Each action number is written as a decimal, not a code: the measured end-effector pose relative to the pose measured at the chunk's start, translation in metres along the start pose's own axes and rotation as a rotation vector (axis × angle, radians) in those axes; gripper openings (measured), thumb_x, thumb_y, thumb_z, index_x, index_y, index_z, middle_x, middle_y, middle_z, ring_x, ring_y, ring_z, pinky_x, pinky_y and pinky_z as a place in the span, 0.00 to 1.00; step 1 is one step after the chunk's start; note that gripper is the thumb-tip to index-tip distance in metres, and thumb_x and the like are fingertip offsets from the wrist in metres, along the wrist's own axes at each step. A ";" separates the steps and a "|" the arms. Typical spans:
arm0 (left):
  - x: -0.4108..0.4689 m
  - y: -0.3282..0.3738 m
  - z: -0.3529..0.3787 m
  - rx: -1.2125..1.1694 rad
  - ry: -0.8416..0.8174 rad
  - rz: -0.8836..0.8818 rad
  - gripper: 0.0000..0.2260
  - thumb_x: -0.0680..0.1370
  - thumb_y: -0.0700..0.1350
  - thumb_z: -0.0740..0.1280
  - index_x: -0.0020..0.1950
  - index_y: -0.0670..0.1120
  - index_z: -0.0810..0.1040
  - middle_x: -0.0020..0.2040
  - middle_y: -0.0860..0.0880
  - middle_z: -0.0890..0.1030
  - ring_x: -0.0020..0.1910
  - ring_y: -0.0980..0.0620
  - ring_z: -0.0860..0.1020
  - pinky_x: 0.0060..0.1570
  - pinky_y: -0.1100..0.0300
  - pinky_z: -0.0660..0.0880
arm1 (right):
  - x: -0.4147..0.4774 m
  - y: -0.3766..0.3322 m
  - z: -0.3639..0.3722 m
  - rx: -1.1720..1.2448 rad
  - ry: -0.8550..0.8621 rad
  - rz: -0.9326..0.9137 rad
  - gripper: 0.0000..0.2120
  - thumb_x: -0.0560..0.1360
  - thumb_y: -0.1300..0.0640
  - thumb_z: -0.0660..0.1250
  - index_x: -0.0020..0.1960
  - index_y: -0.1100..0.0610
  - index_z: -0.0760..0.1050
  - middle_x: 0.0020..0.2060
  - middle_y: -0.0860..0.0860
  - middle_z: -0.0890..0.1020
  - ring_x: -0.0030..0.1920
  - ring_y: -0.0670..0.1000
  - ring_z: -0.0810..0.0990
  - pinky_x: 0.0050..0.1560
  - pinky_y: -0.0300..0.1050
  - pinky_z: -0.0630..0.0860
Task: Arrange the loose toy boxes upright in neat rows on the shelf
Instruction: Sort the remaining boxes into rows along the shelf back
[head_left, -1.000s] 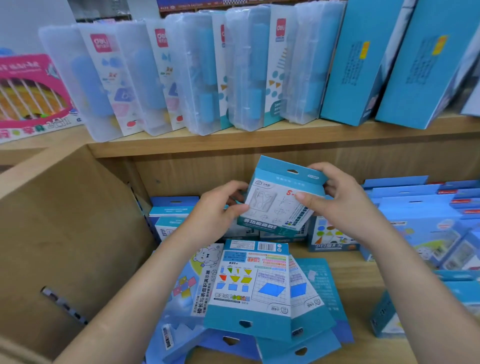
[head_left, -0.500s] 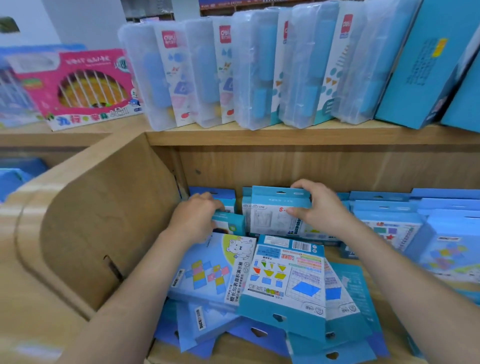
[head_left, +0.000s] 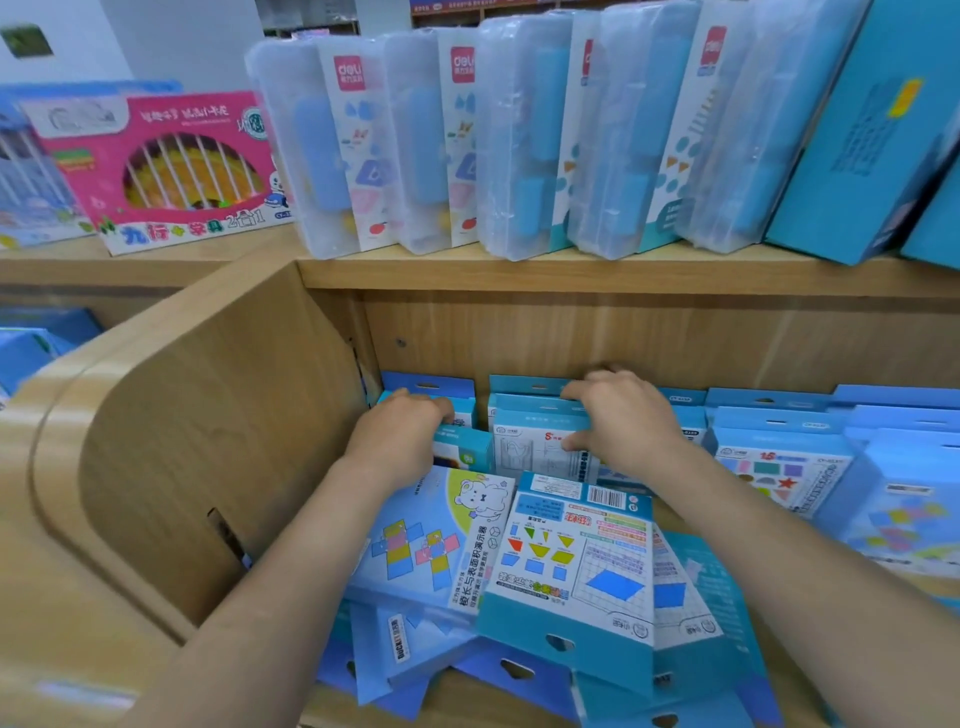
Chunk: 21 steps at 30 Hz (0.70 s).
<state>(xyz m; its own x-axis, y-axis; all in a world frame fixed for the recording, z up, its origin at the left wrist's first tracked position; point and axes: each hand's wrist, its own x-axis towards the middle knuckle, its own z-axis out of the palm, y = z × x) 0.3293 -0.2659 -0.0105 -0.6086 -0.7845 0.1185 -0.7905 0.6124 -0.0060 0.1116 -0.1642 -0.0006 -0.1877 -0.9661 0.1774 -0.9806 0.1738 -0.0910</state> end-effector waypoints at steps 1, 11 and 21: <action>-0.001 0.001 0.000 -0.006 -0.003 -0.002 0.22 0.74 0.36 0.66 0.64 0.55 0.71 0.57 0.50 0.78 0.57 0.49 0.71 0.47 0.54 0.74 | 0.000 0.000 -0.001 0.010 -0.009 -0.008 0.29 0.68 0.45 0.73 0.67 0.49 0.70 0.57 0.50 0.77 0.64 0.56 0.69 0.59 0.52 0.72; -0.014 0.003 -0.022 -0.063 0.075 0.029 0.17 0.73 0.37 0.66 0.59 0.52 0.74 0.55 0.52 0.77 0.55 0.51 0.72 0.49 0.52 0.74 | 0.001 0.008 0.006 0.229 0.040 0.001 0.29 0.68 0.46 0.74 0.66 0.50 0.72 0.58 0.48 0.76 0.60 0.52 0.72 0.57 0.48 0.71; -0.048 0.006 -0.102 -0.525 0.540 0.160 0.16 0.73 0.32 0.68 0.57 0.46 0.73 0.53 0.55 0.73 0.52 0.61 0.70 0.48 0.77 0.67 | -0.006 0.006 -0.024 0.248 -0.044 0.019 0.33 0.70 0.46 0.72 0.70 0.38 0.61 0.65 0.51 0.71 0.69 0.56 0.64 0.64 0.55 0.64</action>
<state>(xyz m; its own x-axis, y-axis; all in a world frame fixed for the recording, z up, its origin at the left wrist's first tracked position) 0.3612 -0.2145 0.0847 -0.4890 -0.6088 0.6247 -0.4780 0.7860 0.3919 0.1053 -0.1529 0.0210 -0.1981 -0.9714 0.1309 -0.9319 0.1453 -0.3322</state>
